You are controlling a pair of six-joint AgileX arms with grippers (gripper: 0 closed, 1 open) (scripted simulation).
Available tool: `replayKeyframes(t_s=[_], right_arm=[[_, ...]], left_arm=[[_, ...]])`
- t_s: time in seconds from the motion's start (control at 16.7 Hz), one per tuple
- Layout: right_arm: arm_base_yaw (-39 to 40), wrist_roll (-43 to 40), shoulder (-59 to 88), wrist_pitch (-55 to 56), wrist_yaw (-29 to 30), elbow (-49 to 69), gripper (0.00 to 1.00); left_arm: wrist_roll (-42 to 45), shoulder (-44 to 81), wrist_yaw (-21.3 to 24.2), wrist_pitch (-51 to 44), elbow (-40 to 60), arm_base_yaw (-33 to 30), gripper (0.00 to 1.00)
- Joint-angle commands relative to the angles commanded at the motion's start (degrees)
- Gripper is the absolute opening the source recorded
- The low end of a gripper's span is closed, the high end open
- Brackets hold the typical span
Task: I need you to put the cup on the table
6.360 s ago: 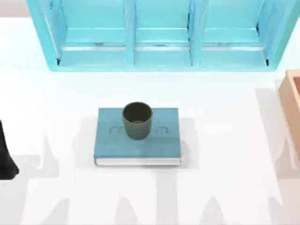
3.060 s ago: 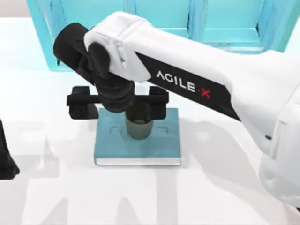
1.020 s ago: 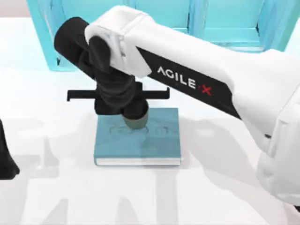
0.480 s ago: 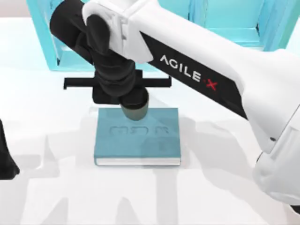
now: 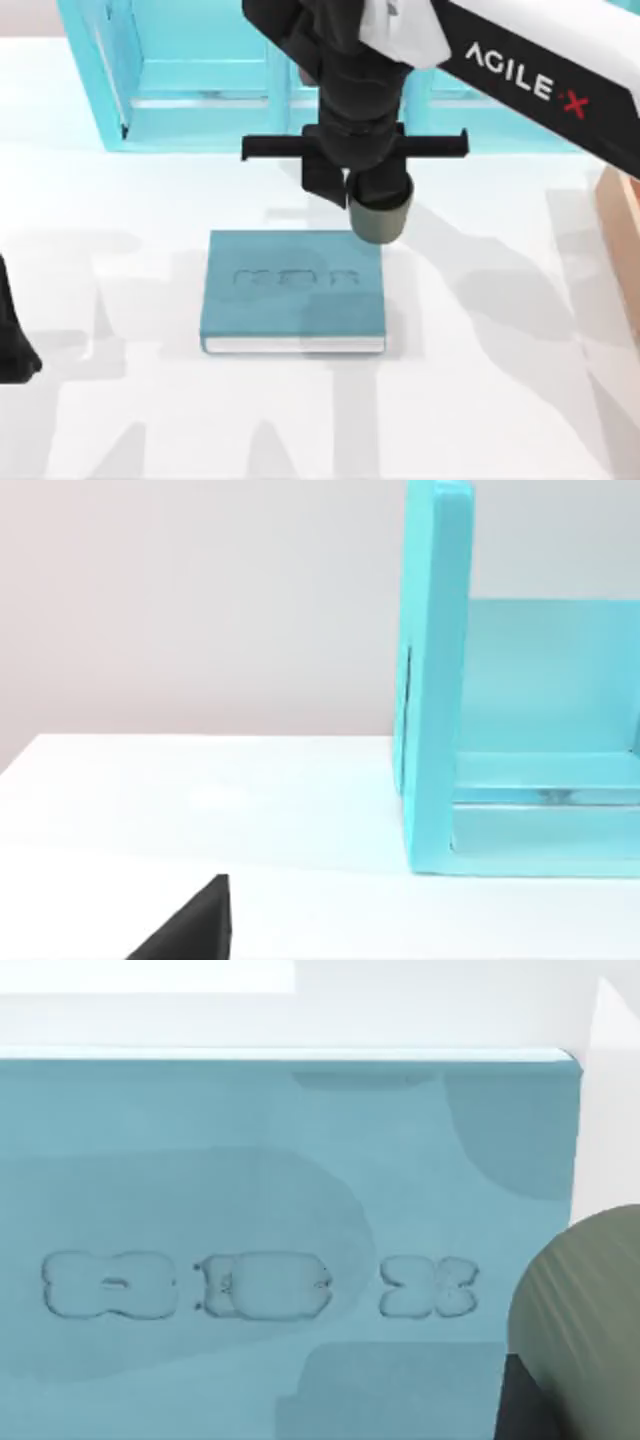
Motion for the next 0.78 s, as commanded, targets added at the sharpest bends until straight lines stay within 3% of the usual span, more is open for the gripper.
replayKeyframes(t_s=[0.3, 0.78], right_arm=[[-7.28, -6.92, -8.04, 0.36, -5.57, -11.87, 0.0], [-7.73, -7.59, -8.46, 2.71, -5.86, -14.79, 0.0]], left_arm=[[0.0, 0.0, 0.0, 0.0, 0.0, 0.0, 1.0], [0.0, 0.0, 0.0, 0.0, 0.0, 0.0, 1.0]])
